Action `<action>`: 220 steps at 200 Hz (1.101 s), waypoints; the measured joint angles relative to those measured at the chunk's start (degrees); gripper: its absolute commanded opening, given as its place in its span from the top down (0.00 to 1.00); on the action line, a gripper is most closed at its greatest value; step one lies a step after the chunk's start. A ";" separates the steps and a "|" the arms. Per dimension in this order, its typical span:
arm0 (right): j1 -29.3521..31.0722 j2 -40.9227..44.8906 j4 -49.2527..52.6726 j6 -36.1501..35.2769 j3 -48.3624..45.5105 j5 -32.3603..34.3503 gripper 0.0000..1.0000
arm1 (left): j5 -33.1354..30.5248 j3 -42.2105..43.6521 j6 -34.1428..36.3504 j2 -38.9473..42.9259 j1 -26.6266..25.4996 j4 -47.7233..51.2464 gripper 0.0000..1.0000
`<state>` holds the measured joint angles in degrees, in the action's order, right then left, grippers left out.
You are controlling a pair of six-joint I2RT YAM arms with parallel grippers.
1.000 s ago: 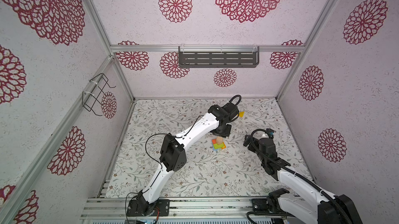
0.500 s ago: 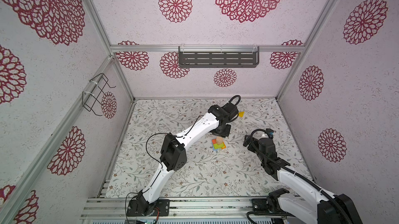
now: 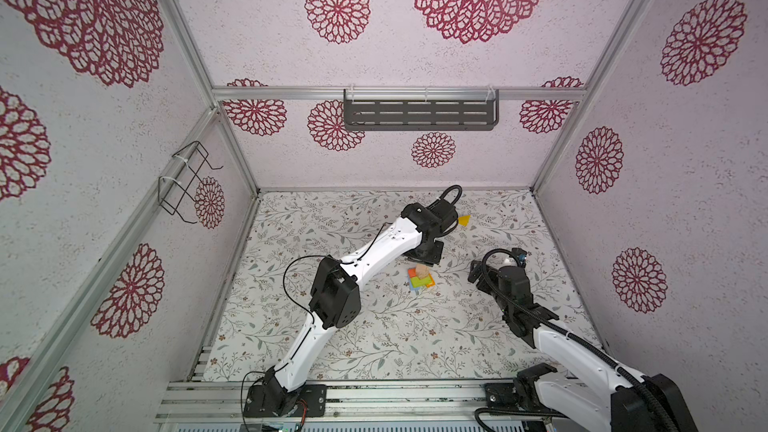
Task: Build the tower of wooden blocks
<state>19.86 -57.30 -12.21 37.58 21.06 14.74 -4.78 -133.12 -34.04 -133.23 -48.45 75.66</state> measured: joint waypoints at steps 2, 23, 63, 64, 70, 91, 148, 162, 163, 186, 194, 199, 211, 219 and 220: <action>0.00 0.00 0.00 0.00 0.00 0.00 0.01 | 0.00 0.00 0.00 0.00 0.02 0.00 0.71; 0.00 -0.02 0.00 0.00 0.00 -0.07 0.01 | 0.20 0.00 0.07 -0.02 0.13 0.00 0.71; 0.00 -0.44 -0.15 0.00 0.00 -0.57 0.01 | 1.07 -1.62 0.26 -1.90 0.26 0.09 0.71; 0.00 -0.44 -0.15 0.00 0.00 -0.57 0.01 | 1.09 -1.70 0.26 -1.99 0.26 0.11 0.71; 0.00 -0.44 -0.17 0.00 0.00 -0.61 0.01 | 1.22 -2.01 0.37 -2.43 0.26 0.11 0.71; 0.00 -0.44 -0.33 0.00 0.00 -0.92 0.01 | 1.44 -2.67 0.48 -3.32 0.28 0.31 0.71; 0.00 -0.44 -0.37 0.00 0.00 -1.22 0.01 | 1.25 -3.80 1.11 -3.39 0.79 1.46 0.71; 0.00 -0.44 -0.37 0.00 0.00 -1.31 0.01 | 1.22 -3.80 1.25 -3.39 0.98 1.81 0.71; 0.00 -0.44 -0.37 0.00 0.00 -1.33 0.01 | 1.22 -3.80 1.25 -3.39 1.01 1.84 0.71; 0.00 -0.44 -0.37 0.00 0.00 -1.38 0.01 | 1.25 -4.42 1.31 -3.39 1.18 2.25 0.70; 0.00 -0.44 -0.37 0.00 0.00 -1.42 0.01 | 1.27 -4.72 1.29 -3.39 1.20 2.25 0.70; 0.00 -0.44 -0.37 0.00 0.00 -1.44 0.01 | 1.27 -4.83 1.31 -3.39 1.20 2.23 0.70; 0.00 -0.44 -0.37 0.00 0.00 -1.44 0.01 | 1.29 -4.92 1.29 -3.39 1.20 2.25 0.70; 0.00 -0.44 -0.37 0.00 0.00 -1.44 0.01 | 1.29 -4.92 1.29 -3.39 1.18 2.25 0.70; 0.00 -0.46 -0.37 0.00 0.00 -1.44 0.01 | 1.29 -4.92 1.31 -3.39 1.18 2.25 0.70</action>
<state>19.86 -57.76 -12.58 37.58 21.06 13.30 -3.49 -138.04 -32.73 -136.62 -47.27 77.91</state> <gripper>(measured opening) 0.989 0.303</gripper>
